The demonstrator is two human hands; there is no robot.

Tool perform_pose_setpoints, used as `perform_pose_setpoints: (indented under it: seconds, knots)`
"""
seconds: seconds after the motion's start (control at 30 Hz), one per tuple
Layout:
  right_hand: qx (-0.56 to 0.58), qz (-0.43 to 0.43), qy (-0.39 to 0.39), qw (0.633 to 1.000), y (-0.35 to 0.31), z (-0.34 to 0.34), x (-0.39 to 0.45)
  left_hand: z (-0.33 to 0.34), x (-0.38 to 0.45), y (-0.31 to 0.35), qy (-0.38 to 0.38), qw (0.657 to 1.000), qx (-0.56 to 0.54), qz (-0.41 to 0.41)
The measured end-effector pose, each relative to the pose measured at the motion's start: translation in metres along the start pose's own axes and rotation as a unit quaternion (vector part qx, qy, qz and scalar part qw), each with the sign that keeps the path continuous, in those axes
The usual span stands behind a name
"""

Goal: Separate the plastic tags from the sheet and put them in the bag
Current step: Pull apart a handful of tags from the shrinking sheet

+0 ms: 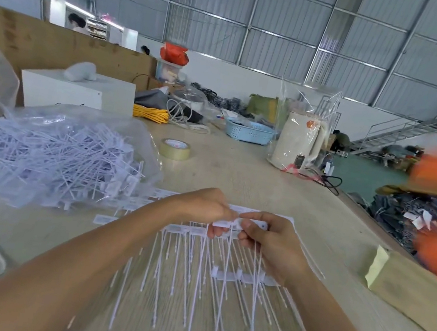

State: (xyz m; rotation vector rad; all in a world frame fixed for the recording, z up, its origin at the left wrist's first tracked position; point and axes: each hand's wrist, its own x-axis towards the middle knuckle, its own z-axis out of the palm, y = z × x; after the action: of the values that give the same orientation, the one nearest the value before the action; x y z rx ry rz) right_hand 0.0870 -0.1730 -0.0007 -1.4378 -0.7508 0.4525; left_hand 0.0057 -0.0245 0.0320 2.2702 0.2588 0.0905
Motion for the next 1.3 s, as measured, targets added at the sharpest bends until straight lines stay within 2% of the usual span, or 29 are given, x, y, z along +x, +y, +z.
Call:
perform_pose_setpoints:
  seconds: [0.23, 0.5, 0.7, 0.83, 0.93, 1.0, 1.03, 1.1, 1.17, 1.2, 1.23, 1.3]
  knots:
    - [-0.055, 0.008, -0.007, 0.998, 0.004, -0.003, 0.0, 0.004, -0.003, 0.003, 0.033, 0.998, 0.049, 0.037]
    - [-0.086, -0.056, 0.007, 0.995, -0.001, 0.0, -0.003, 0.005, 0.003, 0.0, 0.032, 0.995, -0.09, 0.001]
    - [-0.189, -0.119, 0.028, 0.974, -0.005, 0.005, -0.005, 0.0, 0.004, -0.006, -0.046, 0.976, -0.209, -0.049]
    - [-0.135, -0.113, 0.025, 0.984, -0.009, 0.001, -0.005, -0.001, 0.006, -0.004, -0.073, 0.964, -0.246, -0.064]
    - [-0.136, -0.101, 0.021, 0.985, -0.008, 0.001, -0.003, -0.002, 0.005, -0.003, -0.088, 0.961, -0.256, -0.058]
    - [-0.154, -0.075, 0.085, 0.982, -0.009, -0.006, 0.001, -0.005, 0.0, -0.001, -0.117, 0.963, -0.242, -0.033]
    - [-0.135, -0.053, 0.138, 0.98, -0.011, -0.016, 0.004, -0.006, -0.002, 0.001, -0.124, 0.966, -0.226, -0.02]
    - [0.03, 0.009, 0.204, 0.978, -0.017, -0.04, 0.006, -0.008, -0.004, 0.007, -0.089, 0.98, -0.178, -0.002]
    - [0.239, 0.062, 0.159, 0.956, -0.026, -0.056, 0.006, -0.006, -0.003, 0.013, -0.045, 0.991, -0.122, 0.018]
    - [0.299, 0.082, 0.114, 0.944, -0.029, -0.057, 0.005, -0.004, -0.003, 0.015, -0.037, 0.994, -0.095, 0.023]
    - [0.315, 0.099, 0.074, 0.941, -0.031, -0.054, 0.005, 0.0, -0.002, 0.016, -0.035, 0.997, -0.07, 0.025]
    - [0.251, 0.112, 0.024, 0.961, -0.03, -0.037, 0.003, 0.005, -0.001, 0.015, -0.026, 0.999, -0.035, 0.017]
